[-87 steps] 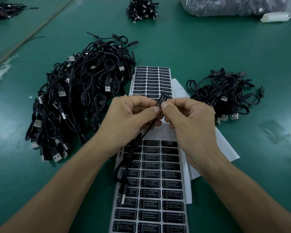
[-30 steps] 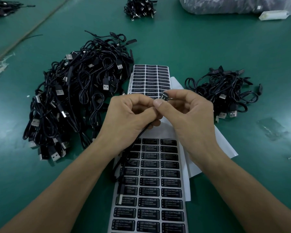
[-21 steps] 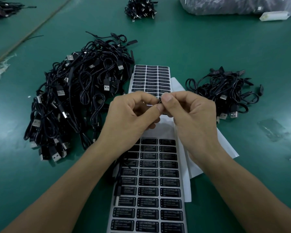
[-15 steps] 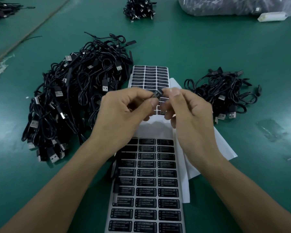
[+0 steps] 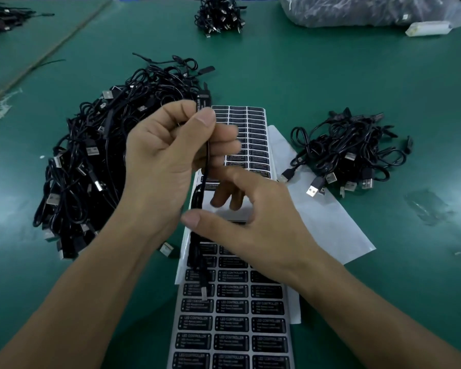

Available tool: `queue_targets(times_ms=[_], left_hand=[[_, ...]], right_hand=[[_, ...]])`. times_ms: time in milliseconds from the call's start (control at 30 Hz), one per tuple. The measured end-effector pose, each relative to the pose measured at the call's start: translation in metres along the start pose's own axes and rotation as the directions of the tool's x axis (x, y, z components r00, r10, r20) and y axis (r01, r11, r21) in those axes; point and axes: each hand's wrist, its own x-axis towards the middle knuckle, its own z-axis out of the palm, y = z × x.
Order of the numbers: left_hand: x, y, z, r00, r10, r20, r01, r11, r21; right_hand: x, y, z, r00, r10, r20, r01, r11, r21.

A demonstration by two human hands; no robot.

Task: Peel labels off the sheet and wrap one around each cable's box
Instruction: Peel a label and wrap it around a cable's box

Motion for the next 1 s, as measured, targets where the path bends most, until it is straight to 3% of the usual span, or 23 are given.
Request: queue_targets(times_ms=[200,333,467,567,667,767,833,900,1000], left_hand=[[-0.004,0.001,0.005,0.998,-0.055,0.044,0.060,0.991,-0.121],[0.006,0.001,-0.005,0.987,-0.124,-0.100,0.104,0.976,-0.189],[0.010,-0.001,-0.017,0.983,-0.068,-0.171,0.053,0.995,-0.089],[0.011,0.000,-0.022,0.963,-0.005,-0.270,0.014,0.999,0.032],[0.014,-0.001,-0.029,0.940,0.111,-0.322,-0.022,0.963,0.268],[0.016,-0.002,-0.033,0.922,0.264,-0.283,-0.075,0.840,0.538],[0.015,-0.004,-0.035,0.907,0.361,-0.219,-0.111,0.704,0.701],[0.013,-0.005,-0.038,0.904,0.402,-0.143,-0.117,0.556,0.823],[0.011,-0.008,-0.043,0.929,0.363,-0.065,-0.025,0.239,0.971]], right_hand=[[0.000,-0.003,0.002,0.998,-0.025,-0.054,0.028,0.998,0.062],[0.001,-0.004,-0.002,0.998,-0.027,-0.057,0.037,0.982,0.185],[0.004,0.000,-0.013,0.997,-0.023,-0.075,0.037,0.983,0.181],[0.010,0.009,-0.032,0.963,0.053,-0.264,-0.020,0.992,0.126],[0.015,0.019,-0.062,0.842,0.090,-0.532,-0.109,0.994,-0.004],[0.016,0.030,-0.090,0.739,0.117,-0.663,-0.240,0.966,-0.097],[0.016,0.032,-0.099,0.693,0.194,-0.694,-0.355,0.930,-0.094],[0.015,0.033,-0.104,0.693,0.224,-0.685,-0.424,0.895,-0.136],[0.011,0.031,-0.102,0.759,0.273,-0.591,-0.495,0.832,-0.251]])
